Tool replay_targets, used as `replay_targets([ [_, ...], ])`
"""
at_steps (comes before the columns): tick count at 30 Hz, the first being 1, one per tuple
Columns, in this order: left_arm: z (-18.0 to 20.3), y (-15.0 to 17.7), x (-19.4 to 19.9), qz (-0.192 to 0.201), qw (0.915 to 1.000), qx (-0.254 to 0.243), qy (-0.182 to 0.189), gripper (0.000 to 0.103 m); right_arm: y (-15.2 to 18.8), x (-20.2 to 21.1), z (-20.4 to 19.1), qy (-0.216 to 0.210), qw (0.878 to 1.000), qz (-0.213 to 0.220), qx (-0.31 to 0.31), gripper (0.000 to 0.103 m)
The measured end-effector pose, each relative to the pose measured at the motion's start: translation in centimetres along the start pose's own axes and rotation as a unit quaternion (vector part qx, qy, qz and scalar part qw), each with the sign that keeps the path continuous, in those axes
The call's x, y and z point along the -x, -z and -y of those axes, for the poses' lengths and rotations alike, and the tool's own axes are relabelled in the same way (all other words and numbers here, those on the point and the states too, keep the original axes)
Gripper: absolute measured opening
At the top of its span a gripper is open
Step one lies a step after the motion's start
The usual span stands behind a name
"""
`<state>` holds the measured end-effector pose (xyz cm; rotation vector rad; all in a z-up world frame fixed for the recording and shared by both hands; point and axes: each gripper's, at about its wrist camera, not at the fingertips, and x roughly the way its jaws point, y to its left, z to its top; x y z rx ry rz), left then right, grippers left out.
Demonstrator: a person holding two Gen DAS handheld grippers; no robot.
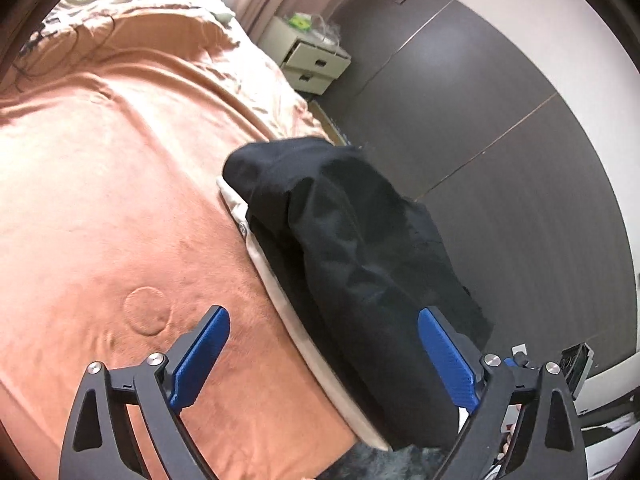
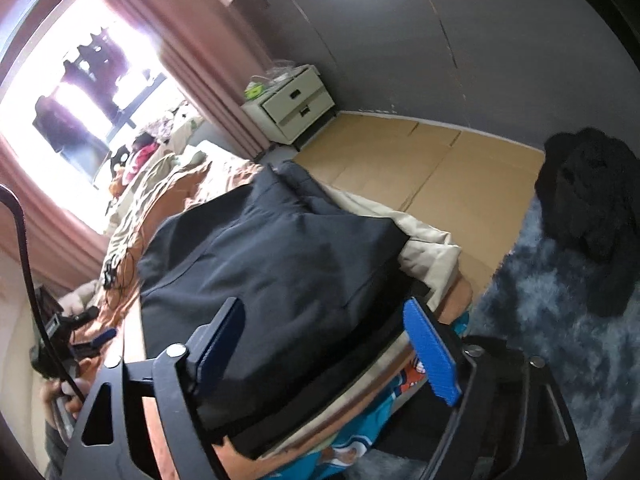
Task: Fold large clothes
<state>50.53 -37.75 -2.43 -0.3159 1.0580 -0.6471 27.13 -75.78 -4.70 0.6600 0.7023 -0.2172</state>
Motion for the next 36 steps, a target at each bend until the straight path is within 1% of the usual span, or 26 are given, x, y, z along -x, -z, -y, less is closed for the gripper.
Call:
replay_targets([
  [1, 0.1, 0.2, 0.9, 0.005, 1.0, -0.002, -0.001, 0.097, 0.1, 0.3, -0.4, -0.001, 1.0, 0.0, 0.004, 0.087],
  [3, 0.1, 0.6, 2.5, 0.014, 0.9999, -0.005, -0.001, 0.098, 0.6, 1.1, -1.7, -0.004, 1.0, 0.003, 0.018, 0.096],
  [9, -0.4, 2.0, 7.0, 0.034, 0.9994, -0.01, 0.0, 0.099, 2.7, 3.3, -5.1, -0.019, 0.999, 0.006, 0.044, 0.102],
  [13, -0.6, 2.4, 8.6, 0.04, 0.9992, -0.004, 0.01, 0.099, 4.0, 4.1, -6.3, -0.026, 0.998, 0.009, 0.048, 0.102],
  [16, 0.0, 3.3, 9.5, 0.041, 0.9988, -0.024, 0.008, 0.099, 4.9, 4.4, -6.8, -0.035, 0.998, 0.005, 0.045, 0.102],
  [18, 0.6, 4.4, 10.9, 0.051, 0.9975, -0.048, -0.001, 0.099, 5.6, 4.6, -7.2, -0.034, 0.998, 0.007, 0.051, 0.102],
  [20, 0.7, 5.5, 11.9, 0.058, 0.9968, -0.055, -0.003, 0.099, 6.3, 4.9, -7.7, -0.034, 0.998, 0.01, 0.052, 0.102],
  [23, 0.6, 7.3, 13.7, 0.068, 0.996, -0.057, -0.005, 0.099, 7.6, 5.5, -8.4, -0.04, 0.998, 0.013, 0.053, 0.102],
  [28, 0.3, 10.8, 17.6, 0.093, 0.9938, -0.057, -0.021, 0.099, 9.6, 7.6, -10.5, -0.045, 0.996, 0.023, 0.078, 0.102],
  [36, -0.8, 15.9, 23.8, 0.145, 0.9878, -0.047, -0.031, 0.099, 12.8, 11.4, -12.8, -0.048, 0.991, 0.046, 0.12, 0.102],
])
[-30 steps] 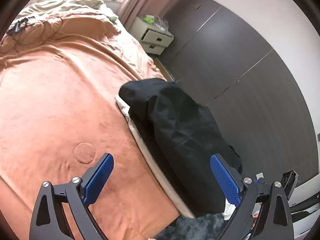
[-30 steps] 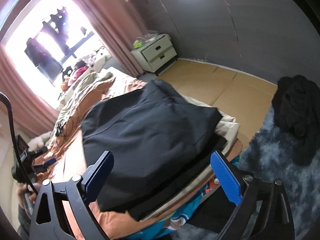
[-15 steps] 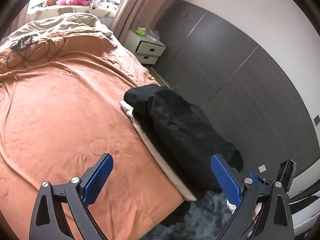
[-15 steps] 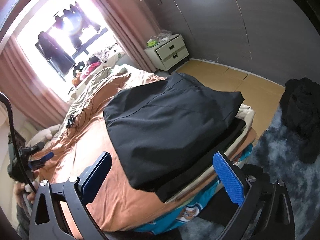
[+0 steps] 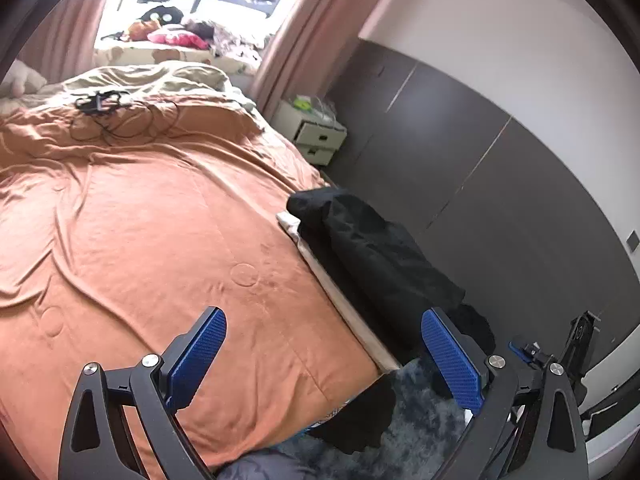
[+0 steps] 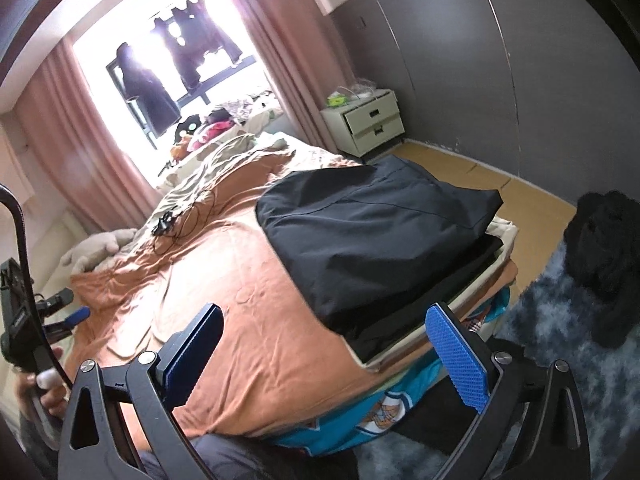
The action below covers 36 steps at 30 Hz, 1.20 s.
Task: Fold large clothes
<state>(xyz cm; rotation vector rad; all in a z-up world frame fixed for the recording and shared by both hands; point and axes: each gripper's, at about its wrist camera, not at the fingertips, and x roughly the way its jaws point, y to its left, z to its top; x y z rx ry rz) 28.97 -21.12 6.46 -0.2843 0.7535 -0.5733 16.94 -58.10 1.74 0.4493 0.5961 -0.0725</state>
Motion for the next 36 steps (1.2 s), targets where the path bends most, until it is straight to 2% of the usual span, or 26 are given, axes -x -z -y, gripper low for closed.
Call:
replay_targets([
  [9, -0.3, 3.5, 7.5, 0.05, 0.9982, -0.019, -0.025, 0.1, 2.9, 3.6, -2.4, -0.013, 1.0, 0.018, 0.019, 0.102],
  [14, -0.3, 6.3, 10.9, 0.089, 0.9934, -0.037, -0.062, 0.1, 4.6, 5.1, -3.6, -0.025, 0.999, 0.026, 0.028, 0.102],
  [21, -2.3, 10.3, 14.5, 0.121, 0.9897, -0.013, -0.077, 0.1, 6.9, 6.6, -5.3, -0.033, 0.997, 0.034, 0.054, 0.102],
  [28, -2.4, 14.0, 18.4, 0.178, 0.9763, -0.028, -0.12, 0.103, 9.2, 8.2, -6.8, -0.035, 0.995, 0.053, 0.075, 0.102],
  [36, -2.2, 17.6, 21.9, 0.199, 0.9671, -0.039, -0.153, 0.103, 12.0, 9.3, -8.4, -0.046, 0.993, 0.059, 0.089, 0.102],
])
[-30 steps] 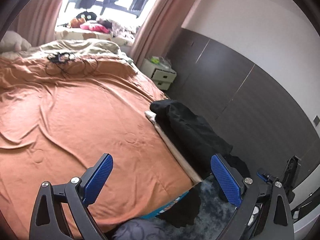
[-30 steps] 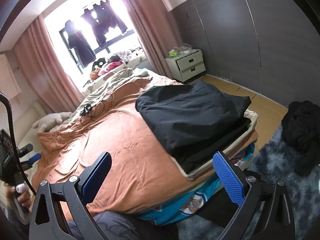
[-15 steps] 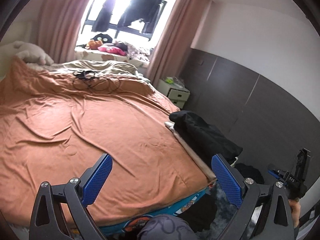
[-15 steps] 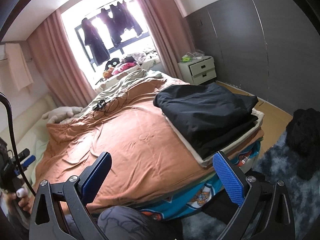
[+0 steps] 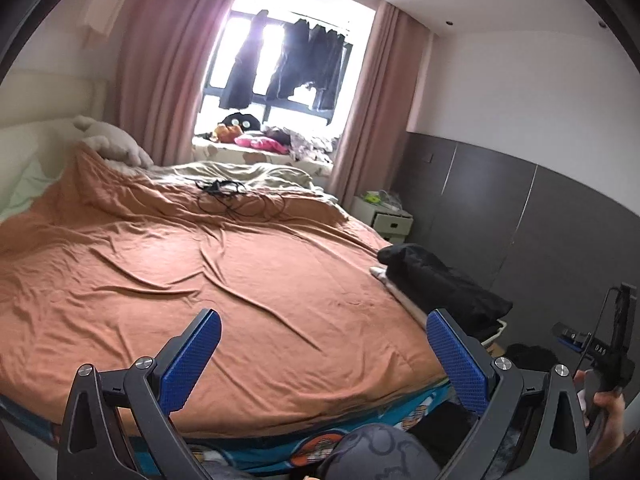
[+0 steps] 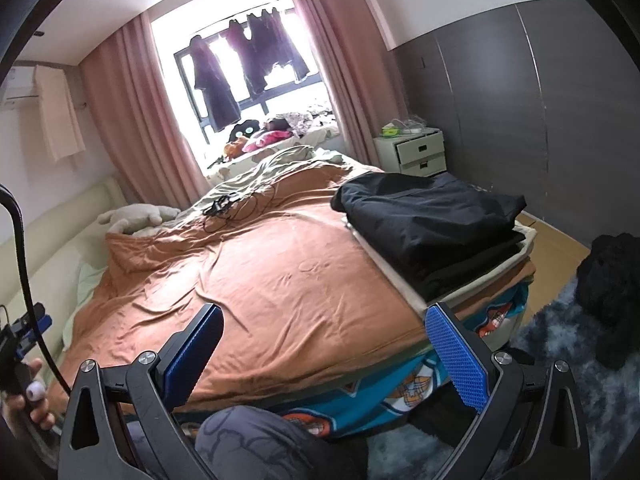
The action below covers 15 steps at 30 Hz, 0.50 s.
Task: Fold large clothes
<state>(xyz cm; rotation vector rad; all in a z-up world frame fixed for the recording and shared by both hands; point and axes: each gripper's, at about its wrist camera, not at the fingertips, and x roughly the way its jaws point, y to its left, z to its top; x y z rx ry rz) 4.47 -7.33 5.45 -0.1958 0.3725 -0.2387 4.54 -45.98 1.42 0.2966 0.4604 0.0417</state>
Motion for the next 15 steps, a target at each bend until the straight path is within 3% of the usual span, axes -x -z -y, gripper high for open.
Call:
replay_targets([
  [8, -0.6, 2.4, 3.2, 0.006, 0.9994, -0.005, -0.033, 0.103, 2.3, 1.5, -2.1, -0.003, 1.0, 0.008, 0.021, 0.102],
  [15, -0.4, 3.4, 5.1, 0.021, 0.9993, -0.002, -0.031, 0.103, 4.4, 2.1, -3.2, -0.003, 0.999, 0.009, 0.032, 0.102],
])
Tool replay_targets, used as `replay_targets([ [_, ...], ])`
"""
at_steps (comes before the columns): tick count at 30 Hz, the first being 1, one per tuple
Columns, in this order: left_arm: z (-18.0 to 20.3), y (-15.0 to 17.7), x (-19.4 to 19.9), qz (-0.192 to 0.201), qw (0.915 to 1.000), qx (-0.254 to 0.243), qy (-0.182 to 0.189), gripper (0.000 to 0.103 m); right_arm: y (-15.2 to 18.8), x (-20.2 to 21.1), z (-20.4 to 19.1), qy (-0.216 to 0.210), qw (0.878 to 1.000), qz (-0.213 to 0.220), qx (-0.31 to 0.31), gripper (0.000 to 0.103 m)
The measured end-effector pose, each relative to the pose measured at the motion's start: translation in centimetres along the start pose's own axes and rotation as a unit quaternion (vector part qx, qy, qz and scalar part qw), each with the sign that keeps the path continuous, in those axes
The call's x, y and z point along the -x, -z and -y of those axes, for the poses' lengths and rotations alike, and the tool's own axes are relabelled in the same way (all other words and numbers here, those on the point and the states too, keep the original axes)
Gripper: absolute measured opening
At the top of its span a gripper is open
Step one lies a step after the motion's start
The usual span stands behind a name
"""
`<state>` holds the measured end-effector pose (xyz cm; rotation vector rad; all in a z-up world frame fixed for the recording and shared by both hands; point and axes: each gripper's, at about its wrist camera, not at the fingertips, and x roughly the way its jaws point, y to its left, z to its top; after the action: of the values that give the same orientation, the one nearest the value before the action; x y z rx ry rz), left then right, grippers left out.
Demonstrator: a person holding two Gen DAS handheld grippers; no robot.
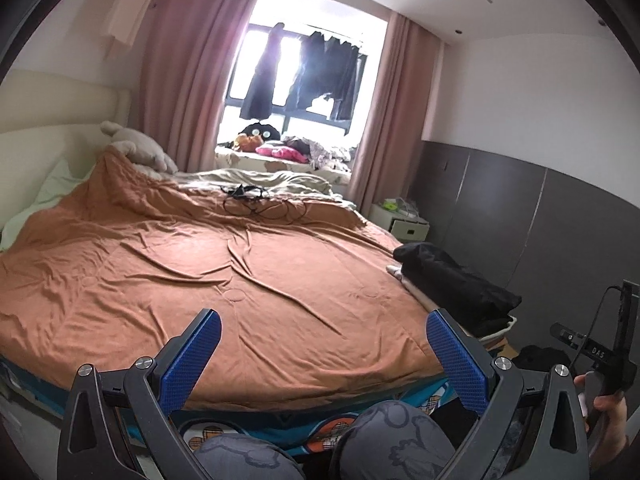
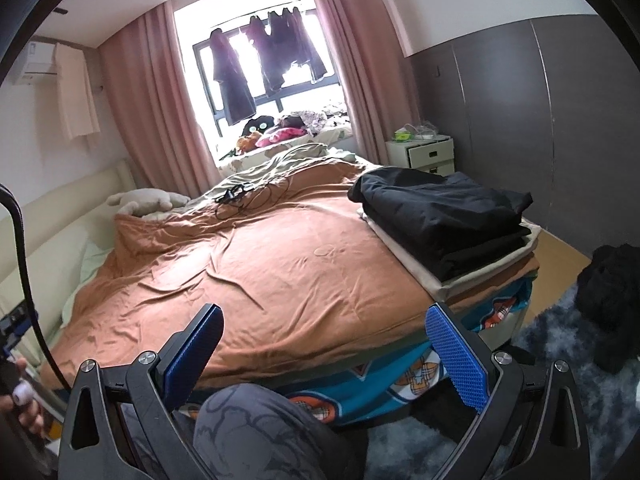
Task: Fold large clothes
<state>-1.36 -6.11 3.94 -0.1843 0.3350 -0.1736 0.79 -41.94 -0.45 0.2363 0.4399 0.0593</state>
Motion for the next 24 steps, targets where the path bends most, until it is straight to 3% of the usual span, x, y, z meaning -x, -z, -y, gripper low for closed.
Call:
replay_targets([
  [10, 1.5, 0.8, 0.6, -0.005, 0.9993, -0.033, -0.019, 0.103, 1.3, 0.2, -0.1, 0.004, 1.0, -0.011, 0.002, 0.102],
  [24, 1.3, 0.7, 1.3, -0.006, 0.9995, -0.023, -0.019, 0.103, 1.3, 0.5, -0.4, 0.0, 1.0, -0.012, 0.009, 0.102],
])
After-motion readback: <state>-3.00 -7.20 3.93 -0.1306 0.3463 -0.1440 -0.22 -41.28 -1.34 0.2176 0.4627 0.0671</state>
